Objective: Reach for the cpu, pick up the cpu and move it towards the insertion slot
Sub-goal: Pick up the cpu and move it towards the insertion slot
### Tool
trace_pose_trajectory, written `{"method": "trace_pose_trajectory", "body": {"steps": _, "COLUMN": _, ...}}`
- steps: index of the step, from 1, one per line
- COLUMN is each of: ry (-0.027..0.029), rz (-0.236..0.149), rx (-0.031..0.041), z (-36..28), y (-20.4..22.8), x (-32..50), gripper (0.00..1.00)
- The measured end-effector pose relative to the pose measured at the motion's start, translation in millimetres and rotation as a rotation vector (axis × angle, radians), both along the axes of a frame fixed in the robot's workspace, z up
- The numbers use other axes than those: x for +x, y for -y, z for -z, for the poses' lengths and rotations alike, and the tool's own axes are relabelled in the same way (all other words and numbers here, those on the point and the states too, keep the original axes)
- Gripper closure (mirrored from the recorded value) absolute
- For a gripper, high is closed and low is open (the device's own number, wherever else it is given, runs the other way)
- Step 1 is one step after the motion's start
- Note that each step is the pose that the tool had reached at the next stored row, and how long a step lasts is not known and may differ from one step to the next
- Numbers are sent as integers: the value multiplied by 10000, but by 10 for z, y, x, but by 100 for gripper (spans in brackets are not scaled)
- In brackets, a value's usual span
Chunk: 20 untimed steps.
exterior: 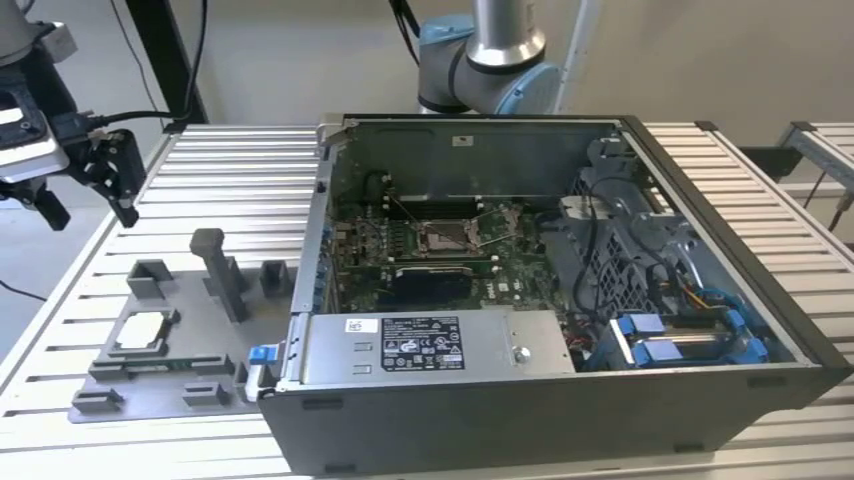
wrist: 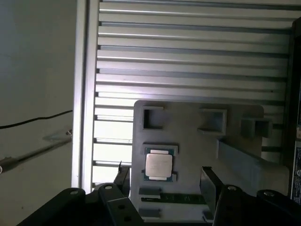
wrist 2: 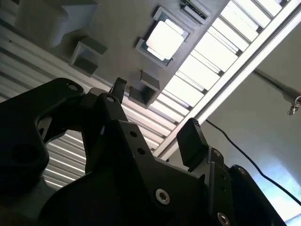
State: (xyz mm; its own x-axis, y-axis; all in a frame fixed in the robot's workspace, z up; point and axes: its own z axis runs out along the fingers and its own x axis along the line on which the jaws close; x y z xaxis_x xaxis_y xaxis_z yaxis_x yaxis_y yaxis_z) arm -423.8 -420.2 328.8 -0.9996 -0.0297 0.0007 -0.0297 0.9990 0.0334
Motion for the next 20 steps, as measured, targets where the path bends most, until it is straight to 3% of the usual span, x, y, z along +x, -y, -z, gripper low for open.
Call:
{"method": "trace_pose_trajectory", "body": {"steps": 13, "ry": 2, "rz": 0, "rx": -11, "z": 162, "y": 0, "x": 0, "gripper": 0}}
{"method": "trace_pose_trajectory", "body": {"steps": 20, "ry": 0, "rz": 0, "rx": -92, "z": 238, "y": -1, "x": 0, "gripper": 0}}
